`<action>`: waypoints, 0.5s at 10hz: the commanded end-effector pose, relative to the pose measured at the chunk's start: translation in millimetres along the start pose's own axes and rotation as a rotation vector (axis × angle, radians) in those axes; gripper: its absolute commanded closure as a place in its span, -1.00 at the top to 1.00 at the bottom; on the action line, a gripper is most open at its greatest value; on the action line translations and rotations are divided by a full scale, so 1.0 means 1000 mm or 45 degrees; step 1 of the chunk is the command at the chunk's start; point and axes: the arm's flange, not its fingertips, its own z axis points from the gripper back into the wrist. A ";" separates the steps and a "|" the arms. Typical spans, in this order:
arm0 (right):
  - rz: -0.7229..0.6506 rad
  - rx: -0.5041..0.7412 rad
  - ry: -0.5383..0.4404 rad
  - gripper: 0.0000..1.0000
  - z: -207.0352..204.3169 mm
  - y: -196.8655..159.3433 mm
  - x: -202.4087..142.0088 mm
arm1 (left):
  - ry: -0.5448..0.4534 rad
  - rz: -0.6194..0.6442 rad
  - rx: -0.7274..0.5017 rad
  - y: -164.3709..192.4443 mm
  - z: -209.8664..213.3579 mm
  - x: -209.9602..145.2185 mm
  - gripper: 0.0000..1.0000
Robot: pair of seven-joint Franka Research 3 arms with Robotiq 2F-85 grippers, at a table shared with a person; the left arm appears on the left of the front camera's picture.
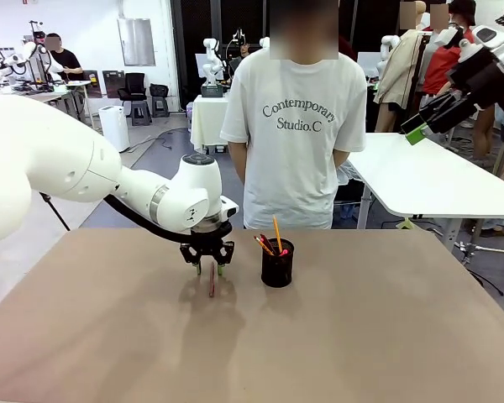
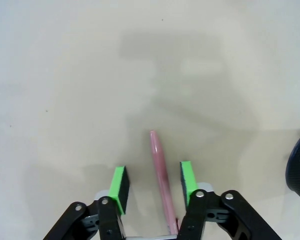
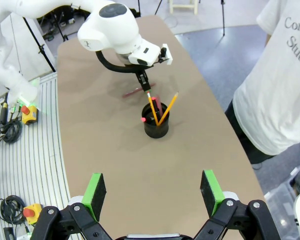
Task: Place the pens into the pen holder.
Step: Pick up a writing instrument from the table and place it into the Pen holder.
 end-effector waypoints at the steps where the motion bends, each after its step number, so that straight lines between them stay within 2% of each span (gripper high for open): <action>1: 0.001 0.002 -0.001 1.00 0.001 0.002 0.000 | 0.002 0.020 0.021 0.000 -0.006 0.003 -1.00; 5: 0.001 0.002 -0.001 1.00 0.001 0.002 0.000 | 0.025 0.008 0.009 0.001 -0.005 0.001 -1.00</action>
